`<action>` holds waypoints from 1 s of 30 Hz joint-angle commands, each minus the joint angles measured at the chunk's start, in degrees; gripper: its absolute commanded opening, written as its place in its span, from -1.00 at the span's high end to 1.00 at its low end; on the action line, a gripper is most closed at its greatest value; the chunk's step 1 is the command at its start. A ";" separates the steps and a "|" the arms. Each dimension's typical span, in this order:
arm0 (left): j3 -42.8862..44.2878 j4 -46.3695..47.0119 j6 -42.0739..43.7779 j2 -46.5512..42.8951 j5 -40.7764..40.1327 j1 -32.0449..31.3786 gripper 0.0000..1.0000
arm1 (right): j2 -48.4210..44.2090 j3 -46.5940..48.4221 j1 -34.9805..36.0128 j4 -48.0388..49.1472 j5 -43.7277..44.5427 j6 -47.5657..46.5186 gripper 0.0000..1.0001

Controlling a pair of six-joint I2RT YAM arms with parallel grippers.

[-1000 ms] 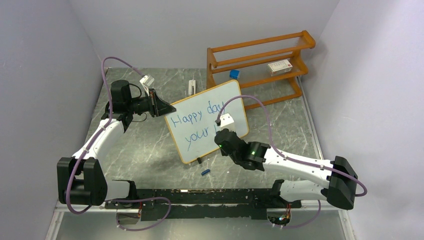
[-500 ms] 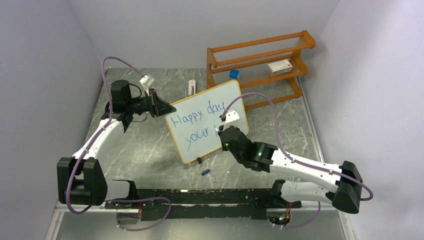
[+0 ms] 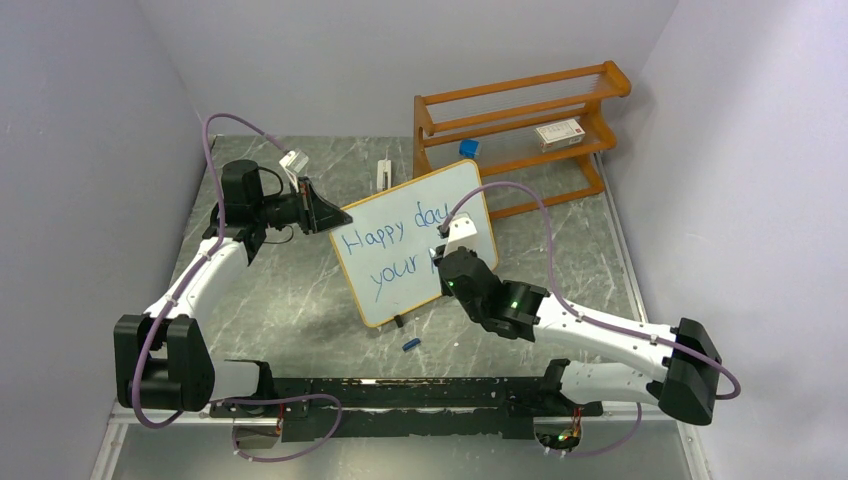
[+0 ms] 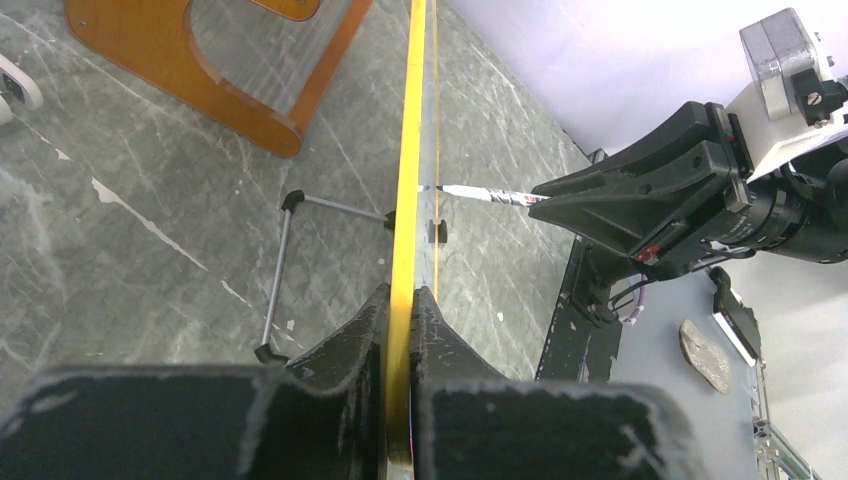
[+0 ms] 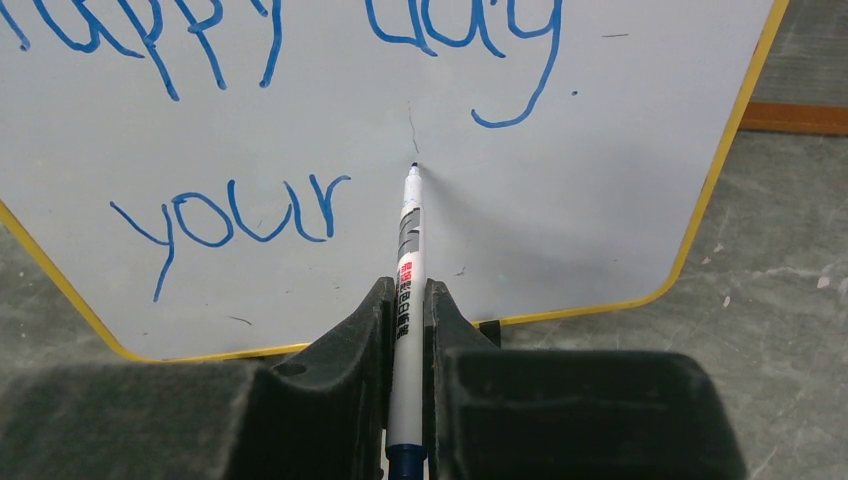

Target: Write a sentence on the whiteboard

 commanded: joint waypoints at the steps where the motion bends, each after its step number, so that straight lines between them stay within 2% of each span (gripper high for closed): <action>1: -0.49 -2.92 2.60 1.37 -2.27 -1.18 0.90 | 0.47 -0.15 -0.75 2.19 0.52 -0.17 1.00; 15: -0.45 -3.14 2.82 1.24 -2.28 -1.16 0.90 | 1.26 -0.29 -1.61 2.02 0.83 -0.01 1.00; 30: -0.36 -3.23 2.86 1.24 -2.48 -1.17 0.90 | -0.16 -1.41 -2.68 -2.34 1.29 2.97 1.00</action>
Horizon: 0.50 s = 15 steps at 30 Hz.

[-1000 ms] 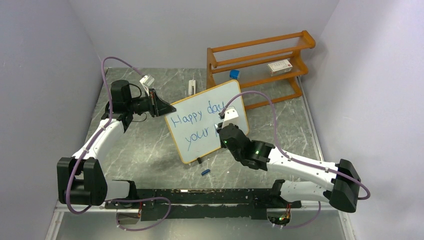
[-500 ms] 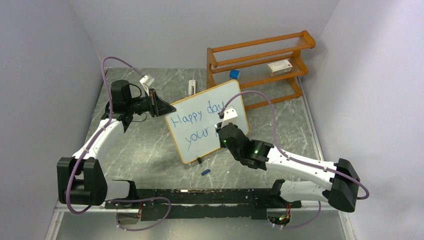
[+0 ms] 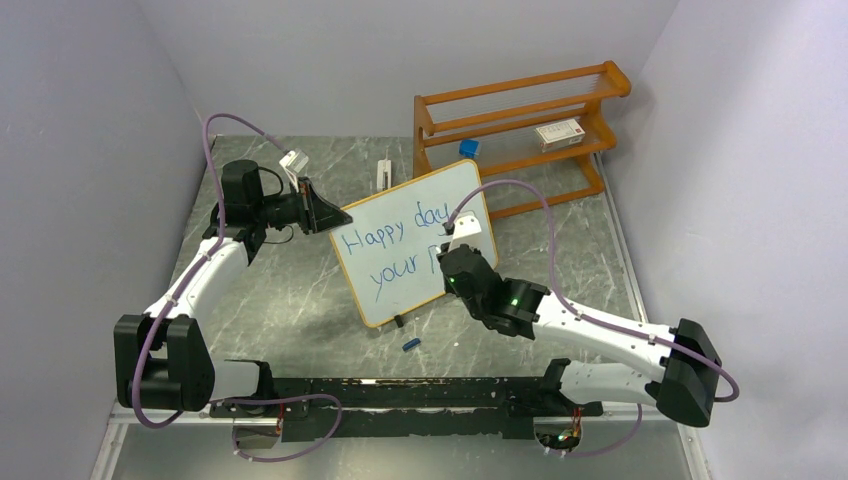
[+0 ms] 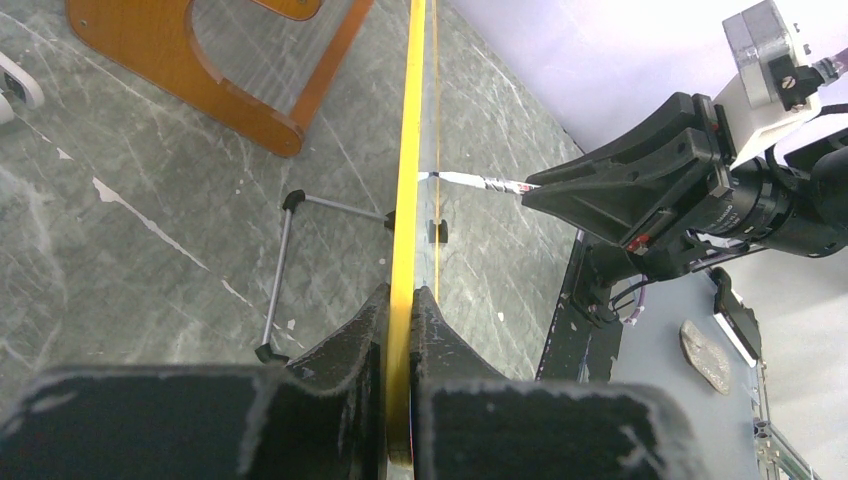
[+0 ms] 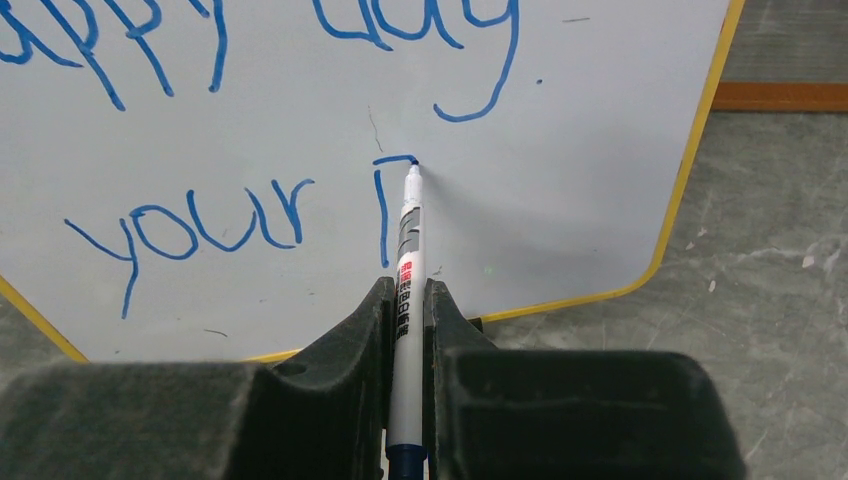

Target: Write a sentence on the whiteboard

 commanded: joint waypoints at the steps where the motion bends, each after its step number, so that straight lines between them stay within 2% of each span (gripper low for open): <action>1: -0.36 -3.27 2.86 1.19 -2.40 -1.15 0.90 | -0.72 -1.25 -0.67 -2.49 0.43 2.15 1.00; 15: -0.36 -3.01 2.69 1.28 -2.22 -1.11 0.90 | -0.61 -2.11 0.11 -2.68 -6.04 3.20 1.00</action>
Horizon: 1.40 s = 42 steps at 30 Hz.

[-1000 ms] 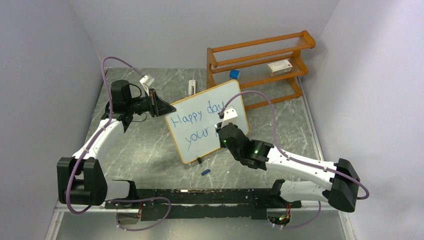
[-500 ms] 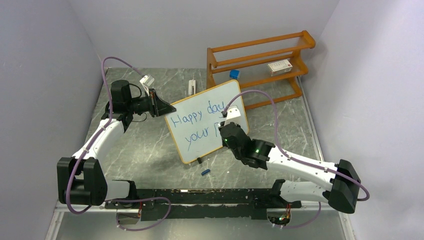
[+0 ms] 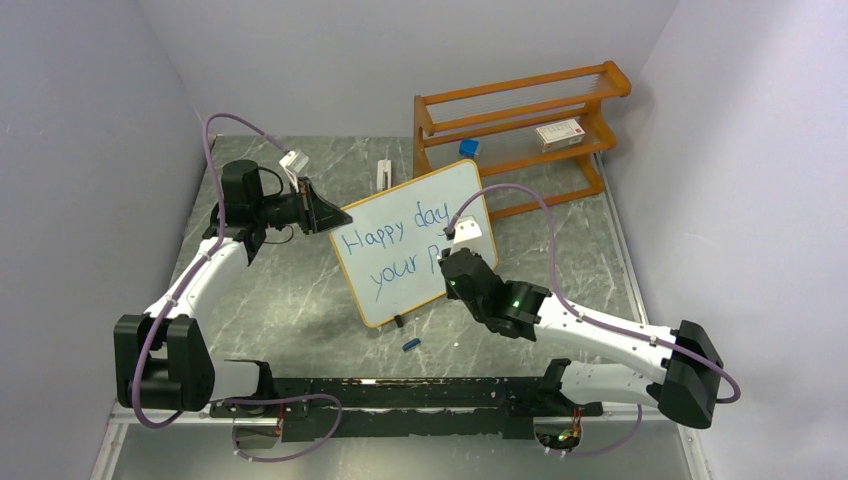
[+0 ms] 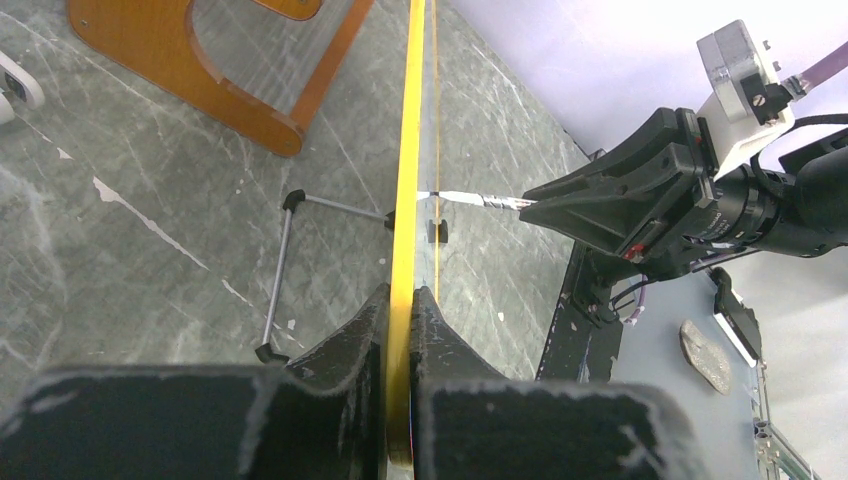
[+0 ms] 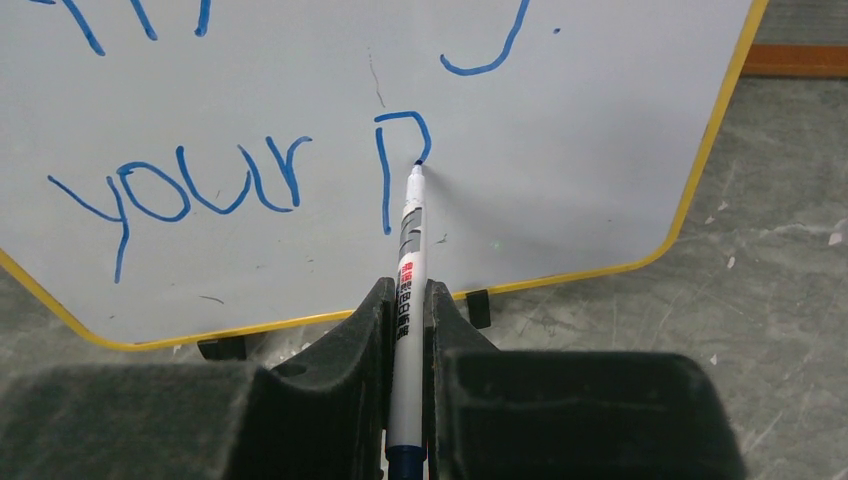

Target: Write a sentence on the whiteboard

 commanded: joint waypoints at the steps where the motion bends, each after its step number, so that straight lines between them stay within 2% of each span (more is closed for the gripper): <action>1: -0.39 -3.01 2.66 1.24 -2.17 -1.15 0.90 | 0.44 -0.69 0.33 0.10 -3.50 1.01 1.00; 9: -0.36 -3.01 2.68 1.25 -2.21 -1.17 0.90 | 1.15 0.55 1.58 0.14 -3.48 0.33 1.00; 23: -0.36 -3.02 2.75 1.28 -2.26 -1.18 0.90 | -3.76 -0.04 -0.31 -1.72 4.15 -1.32 1.00; 42: -0.31 -3.19 2.90 1.37 -2.12 -1.14 0.90 | -2.00 -1.53 -3.31 4.37 3.27 -3.40 1.00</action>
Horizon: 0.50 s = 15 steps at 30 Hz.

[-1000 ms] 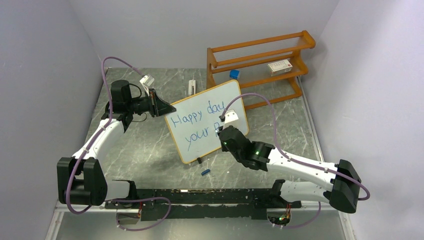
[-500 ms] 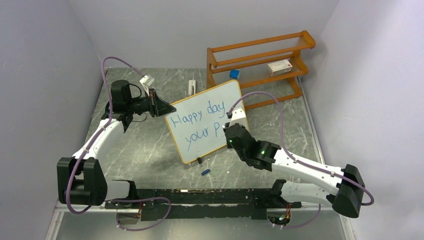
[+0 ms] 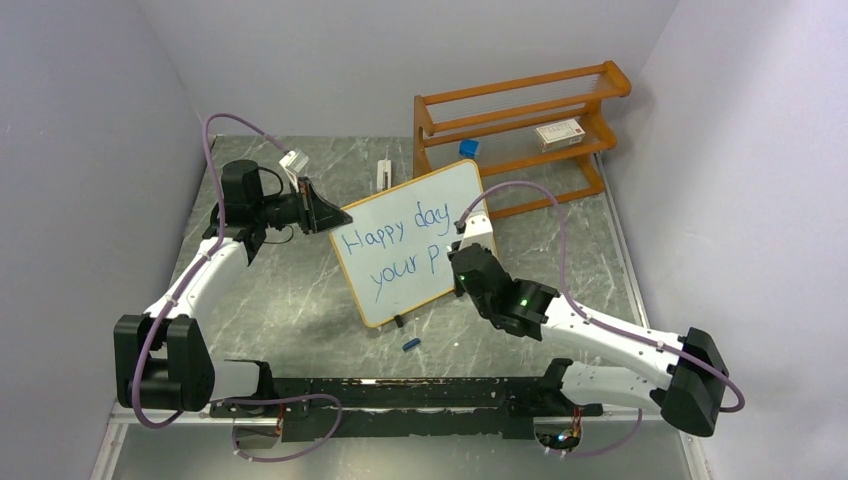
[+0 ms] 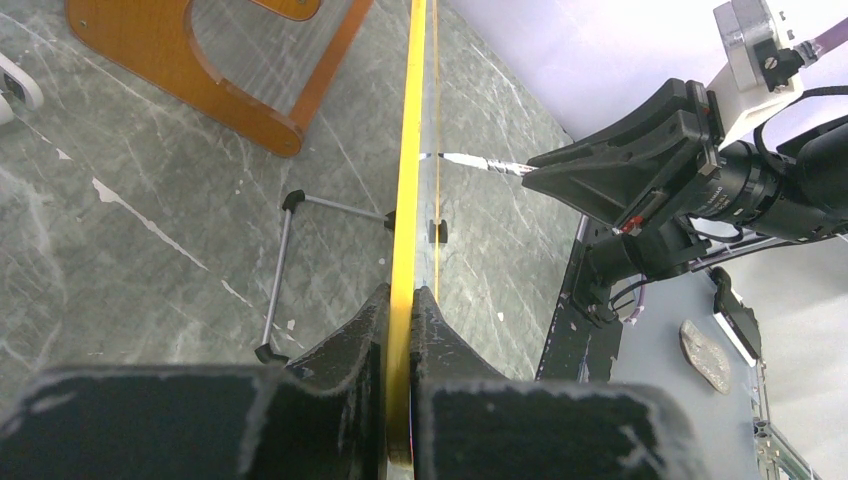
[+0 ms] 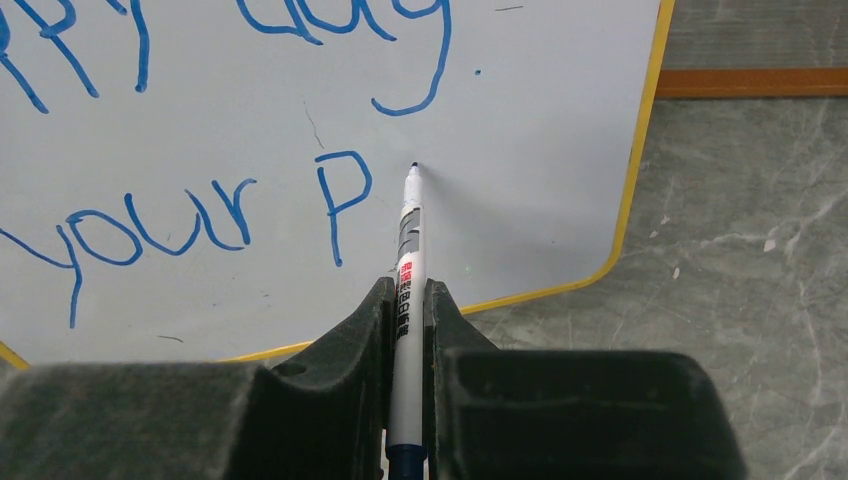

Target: Write a sentence on the whiteboard

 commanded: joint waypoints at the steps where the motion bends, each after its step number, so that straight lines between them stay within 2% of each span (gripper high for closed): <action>1: -0.28 -3.27 2.90 1.37 -2.18 -1.10 0.90 | 0.87 -0.43 -0.72 3.06 0.64 -0.77 1.00; 15: -0.36 -3.10 2.85 1.28 -2.06 -1.17 0.90 | 0.73 -0.21 -0.94 5.56 -1.15 -2.29 1.00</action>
